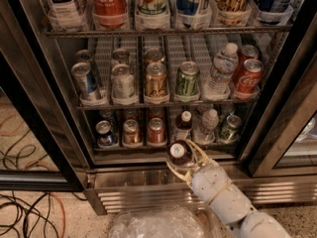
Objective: Pick blue plastic bottle from bottom shelf of fridge
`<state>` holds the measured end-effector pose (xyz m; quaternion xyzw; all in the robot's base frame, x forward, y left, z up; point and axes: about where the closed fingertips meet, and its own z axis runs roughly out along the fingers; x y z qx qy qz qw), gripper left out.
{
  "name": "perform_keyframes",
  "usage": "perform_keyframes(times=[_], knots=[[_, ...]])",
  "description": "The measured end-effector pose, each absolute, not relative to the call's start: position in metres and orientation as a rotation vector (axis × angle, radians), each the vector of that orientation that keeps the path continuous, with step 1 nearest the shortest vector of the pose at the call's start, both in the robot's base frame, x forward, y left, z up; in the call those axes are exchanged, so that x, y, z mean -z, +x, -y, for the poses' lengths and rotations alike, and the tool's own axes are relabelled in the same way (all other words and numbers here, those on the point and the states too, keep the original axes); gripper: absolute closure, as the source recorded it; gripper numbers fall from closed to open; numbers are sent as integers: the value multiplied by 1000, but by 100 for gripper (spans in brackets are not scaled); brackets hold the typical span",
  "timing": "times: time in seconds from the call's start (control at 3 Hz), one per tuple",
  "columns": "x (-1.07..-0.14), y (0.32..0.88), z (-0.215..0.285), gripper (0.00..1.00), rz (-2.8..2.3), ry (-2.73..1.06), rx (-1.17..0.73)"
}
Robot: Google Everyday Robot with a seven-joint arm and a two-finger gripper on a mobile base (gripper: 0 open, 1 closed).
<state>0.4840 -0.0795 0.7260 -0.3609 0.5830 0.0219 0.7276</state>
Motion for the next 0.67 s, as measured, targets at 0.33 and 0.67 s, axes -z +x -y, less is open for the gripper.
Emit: perform_keyframes(times=[0.33,0.67], knots=[[-743,465,67,100,-1267,-908,-83],[-754,446,52,100,-1233,-998,-130]])
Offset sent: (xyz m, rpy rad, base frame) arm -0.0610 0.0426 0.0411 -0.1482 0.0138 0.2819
